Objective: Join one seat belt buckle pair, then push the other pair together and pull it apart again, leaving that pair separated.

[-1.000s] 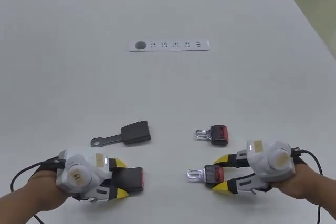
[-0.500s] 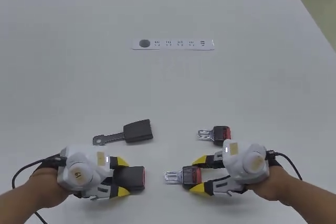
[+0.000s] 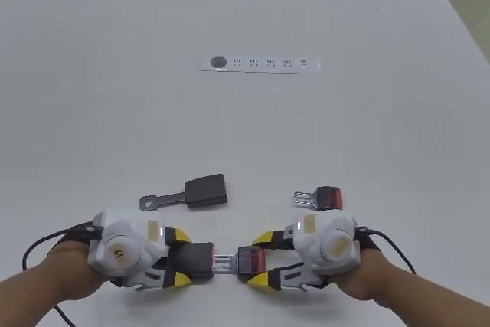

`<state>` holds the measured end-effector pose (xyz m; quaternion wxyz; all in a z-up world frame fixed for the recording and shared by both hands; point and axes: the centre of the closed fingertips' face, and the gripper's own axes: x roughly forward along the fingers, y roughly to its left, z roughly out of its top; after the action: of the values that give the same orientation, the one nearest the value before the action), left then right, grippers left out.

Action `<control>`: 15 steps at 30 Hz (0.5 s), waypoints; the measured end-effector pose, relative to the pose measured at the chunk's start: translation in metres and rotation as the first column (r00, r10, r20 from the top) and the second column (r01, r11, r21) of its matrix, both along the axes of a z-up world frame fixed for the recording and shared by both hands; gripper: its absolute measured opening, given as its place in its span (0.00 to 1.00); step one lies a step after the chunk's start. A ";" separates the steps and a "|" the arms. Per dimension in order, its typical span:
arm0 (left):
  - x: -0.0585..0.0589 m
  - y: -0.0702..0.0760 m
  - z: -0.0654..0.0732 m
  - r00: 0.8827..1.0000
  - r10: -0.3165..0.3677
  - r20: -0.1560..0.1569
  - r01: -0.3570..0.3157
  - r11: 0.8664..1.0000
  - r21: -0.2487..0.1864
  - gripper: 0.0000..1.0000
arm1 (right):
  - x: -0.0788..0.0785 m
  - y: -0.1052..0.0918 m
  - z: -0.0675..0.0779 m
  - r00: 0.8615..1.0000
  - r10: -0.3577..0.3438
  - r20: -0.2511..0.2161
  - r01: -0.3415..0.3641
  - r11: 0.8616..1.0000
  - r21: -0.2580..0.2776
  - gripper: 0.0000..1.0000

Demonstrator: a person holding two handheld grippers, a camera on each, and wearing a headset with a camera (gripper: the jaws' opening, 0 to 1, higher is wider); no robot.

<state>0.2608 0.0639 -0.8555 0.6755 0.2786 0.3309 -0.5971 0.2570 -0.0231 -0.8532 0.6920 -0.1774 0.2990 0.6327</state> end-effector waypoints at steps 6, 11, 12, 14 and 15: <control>-0.001 0.000 -0.001 1.000 -0.022 0.001 0.022 1.000 0.018 0.35 | 0.001 0.014 0.001 1.000 -0.009 -0.011 0.009 1.000 0.005 0.35; -0.001 0.001 -0.001 1.000 -0.025 -0.003 0.025 0.999 0.030 0.35 | 0.000 0.017 -0.001 1.000 0.004 0.007 -0.004 0.999 -0.040 0.34; -0.001 0.001 -0.001 1.000 -0.026 -0.002 0.026 0.999 0.026 0.35 | 0.000 0.018 -0.001 1.000 0.003 0.006 -0.003 0.999 -0.037 0.34; -0.001 0.000 0.000 0.999 -0.037 0.002 0.037 0.999 0.034 0.34 | 0.001 0.019 -0.001 1.000 -0.001 0.003 0.001 0.999 -0.033 0.34; -0.001 0.000 0.000 0.999 -0.048 0.005 0.047 0.998 0.043 0.34 | 0.001 0.020 -0.002 1.000 0.000 0.000 0.000 0.999 -0.034 0.34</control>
<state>0.2595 0.0635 -0.8553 0.6559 0.3027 0.3351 -0.6049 0.2579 -0.0036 -0.8548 0.6888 -0.1893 0.3096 0.6275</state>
